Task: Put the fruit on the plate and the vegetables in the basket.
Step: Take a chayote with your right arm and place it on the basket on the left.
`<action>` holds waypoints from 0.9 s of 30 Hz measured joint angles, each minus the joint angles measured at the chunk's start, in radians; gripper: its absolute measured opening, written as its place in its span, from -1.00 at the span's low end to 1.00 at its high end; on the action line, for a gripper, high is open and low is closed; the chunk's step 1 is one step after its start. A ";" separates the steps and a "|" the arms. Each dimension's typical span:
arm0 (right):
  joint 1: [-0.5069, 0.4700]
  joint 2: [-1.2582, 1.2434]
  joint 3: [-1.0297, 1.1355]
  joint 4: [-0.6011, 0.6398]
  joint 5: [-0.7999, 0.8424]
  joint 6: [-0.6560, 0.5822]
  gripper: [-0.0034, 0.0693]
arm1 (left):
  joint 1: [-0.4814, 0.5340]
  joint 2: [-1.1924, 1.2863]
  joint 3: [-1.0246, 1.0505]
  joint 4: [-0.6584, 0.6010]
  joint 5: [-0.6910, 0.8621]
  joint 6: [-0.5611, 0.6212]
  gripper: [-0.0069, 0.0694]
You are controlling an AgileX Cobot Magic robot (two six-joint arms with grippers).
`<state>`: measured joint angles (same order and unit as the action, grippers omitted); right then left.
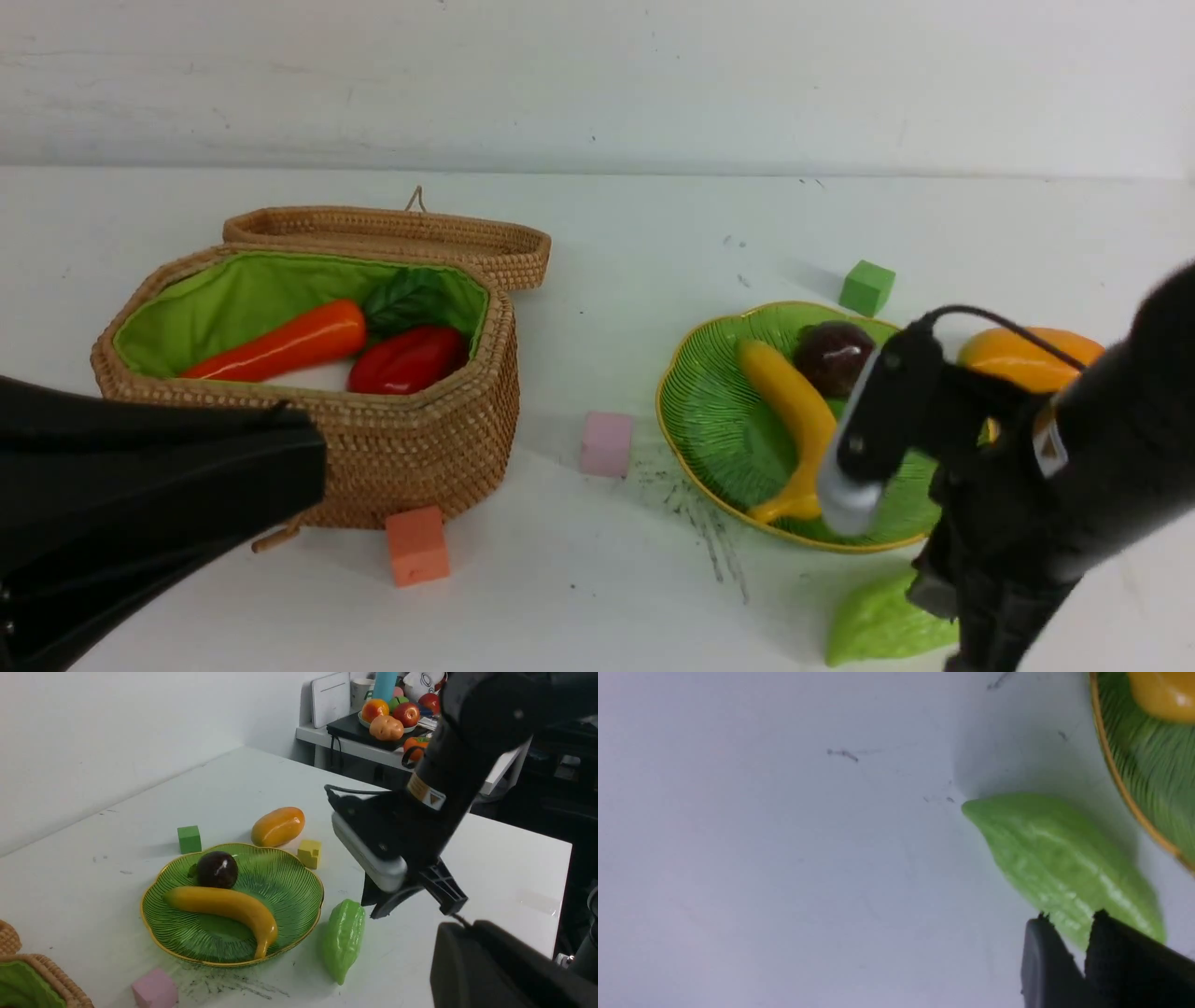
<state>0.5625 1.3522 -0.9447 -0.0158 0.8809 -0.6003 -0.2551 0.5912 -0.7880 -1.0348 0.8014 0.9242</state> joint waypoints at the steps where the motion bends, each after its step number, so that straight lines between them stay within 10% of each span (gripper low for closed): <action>1: 0.006 -0.002 0.034 -0.023 -0.056 -0.040 -0.33 | 0.000 0.000 0.000 0.001 0.001 0.001 -0.81; 11: -0.009 0.130 0.207 -0.129 -0.325 -0.133 0.73 | 0.000 0.000 0.000 0.006 0.007 0.003 -0.80; 27: -0.010 0.023 0.207 -0.128 -0.346 -0.133 0.67 | 0.000 0.000 0.000 0.018 0.034 0.003 -0.80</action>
<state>0.5522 1.3748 -0.7379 -0.1438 0.5347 -0.7333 -0.2551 0.5912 -0.7880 -1.0172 0.8357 0.9277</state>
